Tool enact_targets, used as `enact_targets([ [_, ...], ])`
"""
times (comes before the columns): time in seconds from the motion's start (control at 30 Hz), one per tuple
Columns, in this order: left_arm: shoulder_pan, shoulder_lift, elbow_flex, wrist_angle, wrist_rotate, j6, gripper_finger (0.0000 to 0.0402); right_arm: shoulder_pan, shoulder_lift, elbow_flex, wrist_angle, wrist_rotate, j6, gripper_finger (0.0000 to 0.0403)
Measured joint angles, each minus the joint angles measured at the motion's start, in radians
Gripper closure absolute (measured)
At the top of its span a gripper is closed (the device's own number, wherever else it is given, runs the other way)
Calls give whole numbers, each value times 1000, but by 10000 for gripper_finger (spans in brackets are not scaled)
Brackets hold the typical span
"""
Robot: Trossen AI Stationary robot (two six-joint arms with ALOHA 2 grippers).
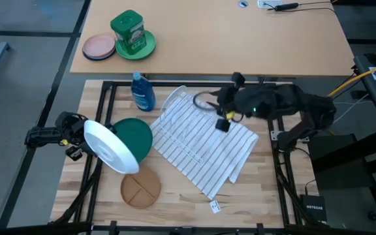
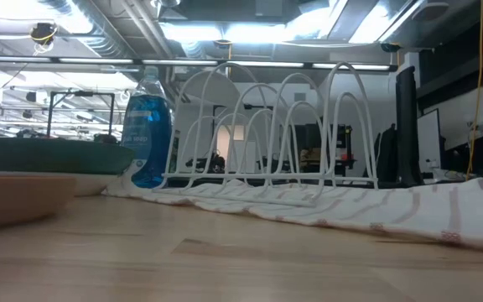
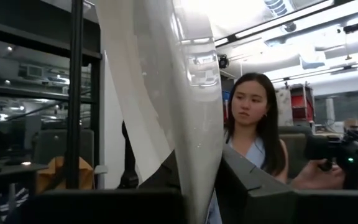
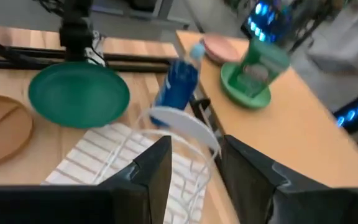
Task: Sort dishes
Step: Put the white plate into the white dish rack
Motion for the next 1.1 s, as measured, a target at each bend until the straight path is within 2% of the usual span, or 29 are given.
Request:
enact_targets([
  [0.17,0,0,0,0,1,-6,369,-26,-102,-206,84,6,33,260],
  [0.27,0,0,0,0,0,-7,369,-26,-186,-396,209,42,57,260],
  [0.5,0,0,0,-1,1,-9,369,-25,-407,-831,549,42,126,260],
  [0.63,0,0,0,-2,0,-10,369,-24,-497,-1018,702,-13,166,260],
  [0.87,0,0,0,-2,0,-11,369,-24,-592,-1207,828,-37,213,260],
  [1.1,0,0,0,-5,-1,-9,369,-24,-578,-1233,817,-35,210,260],
])
